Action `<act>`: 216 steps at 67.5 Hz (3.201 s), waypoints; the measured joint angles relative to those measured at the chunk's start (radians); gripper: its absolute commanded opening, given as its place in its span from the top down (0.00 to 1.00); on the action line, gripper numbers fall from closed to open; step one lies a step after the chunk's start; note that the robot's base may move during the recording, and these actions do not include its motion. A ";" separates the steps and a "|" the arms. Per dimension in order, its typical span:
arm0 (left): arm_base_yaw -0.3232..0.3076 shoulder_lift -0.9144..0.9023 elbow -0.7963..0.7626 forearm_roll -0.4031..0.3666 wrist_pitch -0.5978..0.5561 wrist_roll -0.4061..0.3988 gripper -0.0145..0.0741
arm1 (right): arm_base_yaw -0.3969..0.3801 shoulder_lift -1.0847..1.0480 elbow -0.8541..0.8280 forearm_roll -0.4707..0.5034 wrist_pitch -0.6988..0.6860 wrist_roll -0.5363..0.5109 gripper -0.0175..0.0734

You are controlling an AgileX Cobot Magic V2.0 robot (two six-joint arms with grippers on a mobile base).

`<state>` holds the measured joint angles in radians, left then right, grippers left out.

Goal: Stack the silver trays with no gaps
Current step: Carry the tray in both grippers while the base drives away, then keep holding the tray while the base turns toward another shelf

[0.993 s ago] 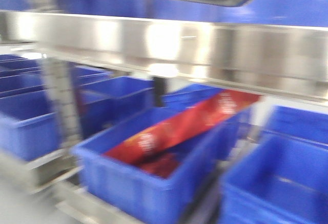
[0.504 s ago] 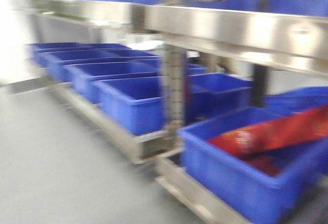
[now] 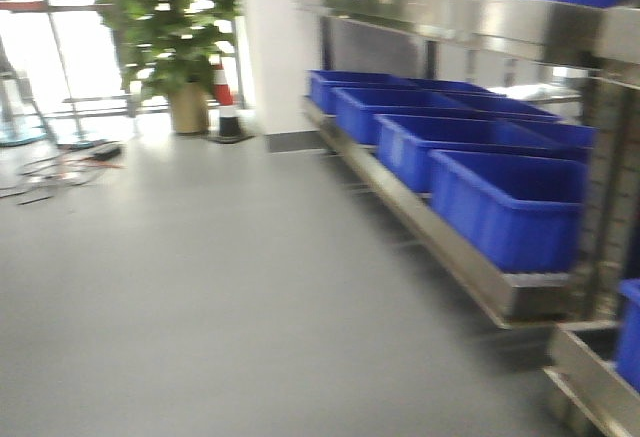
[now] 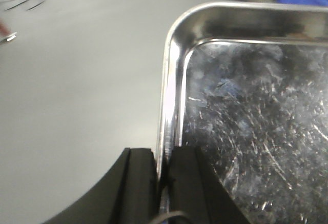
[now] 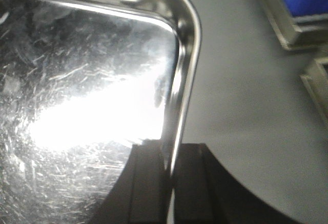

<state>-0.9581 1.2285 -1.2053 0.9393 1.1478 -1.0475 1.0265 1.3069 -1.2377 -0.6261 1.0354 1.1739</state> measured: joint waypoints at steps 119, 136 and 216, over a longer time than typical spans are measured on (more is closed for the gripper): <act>0.001 0.017 0.002 0.016 -0.089 0.002 0.86 | 0.006 -0.017 -0.004 0.012 0.108 0.002 0.82; 0.001 0.019 0.002 0.016 -0.089 0.002 0.86 | 0.006 -0.017 -0.005 0.012 0.108 0.002 0.82; 0.001 0.019 0.002 0.016 -0.091 0.005 0.86 | 0.006 -0.017 -0.005 0.016 0.110 0.003 0.82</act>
<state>-0.9573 1.2474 -1.2034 0.9553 1.0569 -1.0429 1.0329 1.2904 -1.2424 -0.6098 1.1449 1.1764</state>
